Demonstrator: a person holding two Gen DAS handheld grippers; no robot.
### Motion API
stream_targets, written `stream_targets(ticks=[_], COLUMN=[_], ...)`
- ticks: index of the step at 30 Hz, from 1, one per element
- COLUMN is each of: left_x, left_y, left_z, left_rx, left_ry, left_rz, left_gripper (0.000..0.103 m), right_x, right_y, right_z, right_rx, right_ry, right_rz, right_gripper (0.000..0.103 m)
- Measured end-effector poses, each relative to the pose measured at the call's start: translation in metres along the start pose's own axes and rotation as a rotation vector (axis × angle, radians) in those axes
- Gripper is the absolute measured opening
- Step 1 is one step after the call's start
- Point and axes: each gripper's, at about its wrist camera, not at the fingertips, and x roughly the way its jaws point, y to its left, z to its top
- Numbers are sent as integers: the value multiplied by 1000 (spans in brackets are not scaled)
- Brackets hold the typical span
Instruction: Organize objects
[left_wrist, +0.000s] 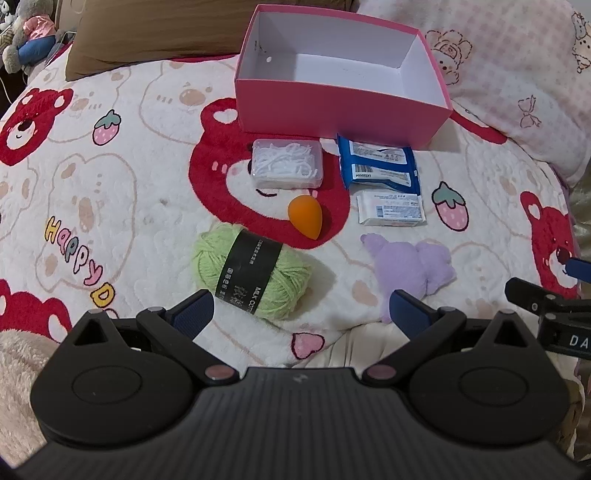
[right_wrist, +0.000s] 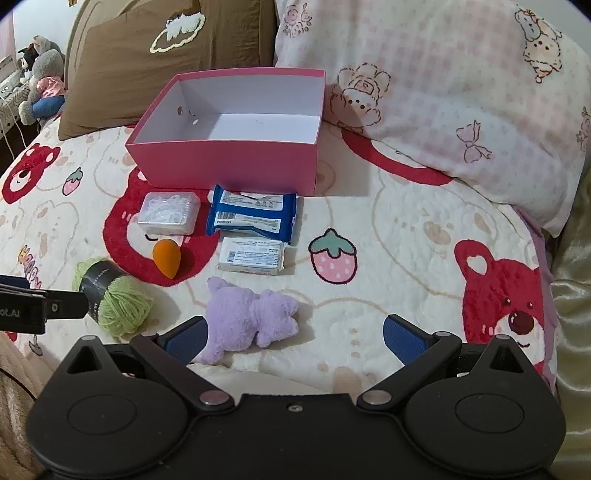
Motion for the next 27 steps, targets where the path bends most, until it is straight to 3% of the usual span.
stream_targets(ticks=[15, 27], left_x=[-16, -15], left_y=[-2, 0], left_z=[-5, -7], left_rx=[14, 14], left_ry=[-41, -35], left_rz=[19, -9], left_gripper=[103, 103], right_x=[0, -12], right_y=[0, 9], right_z=[0, -1], right_rx=[-8, -53], right_ry=[-1, -25], right_rz=[-30, -48], right_gripper=[102, 102])
